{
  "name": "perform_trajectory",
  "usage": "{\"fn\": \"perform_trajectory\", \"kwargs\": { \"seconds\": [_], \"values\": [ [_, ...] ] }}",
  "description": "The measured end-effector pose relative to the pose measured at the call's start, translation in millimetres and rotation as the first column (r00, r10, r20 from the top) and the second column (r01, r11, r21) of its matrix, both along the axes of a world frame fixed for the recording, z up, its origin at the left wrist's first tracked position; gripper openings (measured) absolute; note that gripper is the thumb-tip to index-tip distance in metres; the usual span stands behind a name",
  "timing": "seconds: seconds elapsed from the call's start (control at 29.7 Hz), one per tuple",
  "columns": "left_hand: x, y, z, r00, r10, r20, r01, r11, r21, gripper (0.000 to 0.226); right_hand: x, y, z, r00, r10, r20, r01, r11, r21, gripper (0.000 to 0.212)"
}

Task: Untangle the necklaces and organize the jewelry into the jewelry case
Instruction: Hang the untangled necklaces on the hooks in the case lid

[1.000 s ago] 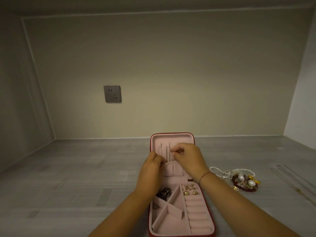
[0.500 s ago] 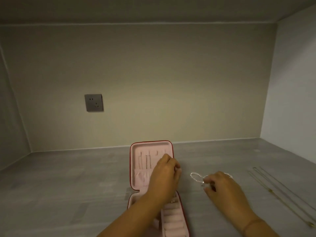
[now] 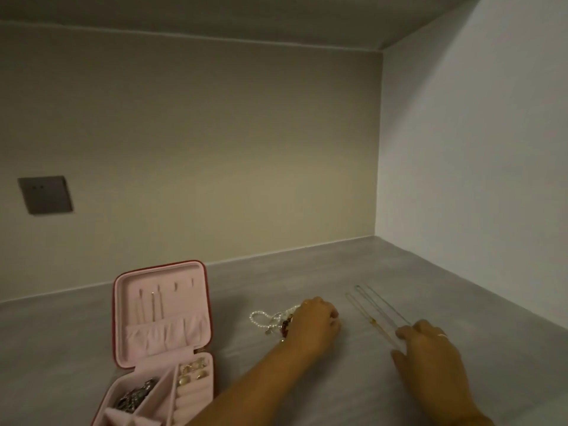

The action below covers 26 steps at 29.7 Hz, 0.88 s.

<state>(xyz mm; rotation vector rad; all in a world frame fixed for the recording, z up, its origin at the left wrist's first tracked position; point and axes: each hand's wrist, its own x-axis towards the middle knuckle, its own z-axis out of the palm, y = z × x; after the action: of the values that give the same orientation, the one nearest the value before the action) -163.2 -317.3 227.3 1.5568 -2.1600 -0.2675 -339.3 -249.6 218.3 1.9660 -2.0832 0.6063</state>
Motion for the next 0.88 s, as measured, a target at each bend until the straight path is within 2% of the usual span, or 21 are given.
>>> {"fn": "perform_trajectory", "kwargs": {
  "seconds": [0.2,0.34,0.4,0.47,0.51,0.54,0.64,0.67,0.74,0.81,0.88],
  "values": [
    [-37,-51,-3,0.985,0.171,0.014,-0.171,0.983,0.069,0.026,-15,-1,-14,0.999,-0.031,-0.017,0.032,0.999,0.043,0.03],
    [-56,-80,-5,0.966,0.257,0.031,-0.259,0.954,0.151,0.028,-18,-3,-23,0.995,-0.078,0.064,0.073,0.995,0.074,0.025],
    [-64,-89,-5,0.961,0.274,0.035,-0.276,0.947,0.165,0.027,-16,-6,-30,0.994,-0.06,0.096,0.06,0.998,0.0,0.014],
    [-71,-98,-8,0.956,0.287,0.056,-0.293,0.941,0.171,0.025,-21,-13,-45,0.983,0.029,0.179,-0.011,0.995,-0.102,0.04],
    [-74,-101,-9,0.95,0.301,0.077,-0.31,0.935,0.172,0.023,-24,-16,-53,0.975,0.054,0.214,-0.031,0.994,-0.109,0.045],
    [-78,-106,-11,0.944,0.318,0.085,-0.328,0.93,0.167,0.021,-25,-17,-57,0.967,0.06,0.249,-0.036,0.994,-0.101,0.041],
    [-85,-112,-15,0.93,0.357,0.09,-0.368,0.916,0.16,0.021,-21,-16,-60,0.973,0.062,0.22,-0.017,0.98,-0.198,0.017],
    [-89,-118,-15,0.928,0.363,0.088,-0.372,0.914,0.159,0.022,-19,-13,-56,0.962,0.061,0.266,-0.014,0.984,-0.176,0.016],
    [-92,-123,-16,0.924,0.368,0.103,-0.381,0.907,0.177,0.024,-18,-12,-55,0.944,0.098,0.314,-0.024,0.972,-0.233,0.025],
    [-94,-125,-14,0.923,0.357,0.143,-0.38,0.904,0.195,0.026,-14,-9,-45,0.922,0.11,0.371,0.007,0.954,-0.301,0.029],
    [-97,-123,-13,0.929,0.325,0.176,-0.357,0.914,0.193,0.028,-13,-9,-44,0.922,0.141,0.359,0.027,0.905,-0.424,0.029]
  ]
}}
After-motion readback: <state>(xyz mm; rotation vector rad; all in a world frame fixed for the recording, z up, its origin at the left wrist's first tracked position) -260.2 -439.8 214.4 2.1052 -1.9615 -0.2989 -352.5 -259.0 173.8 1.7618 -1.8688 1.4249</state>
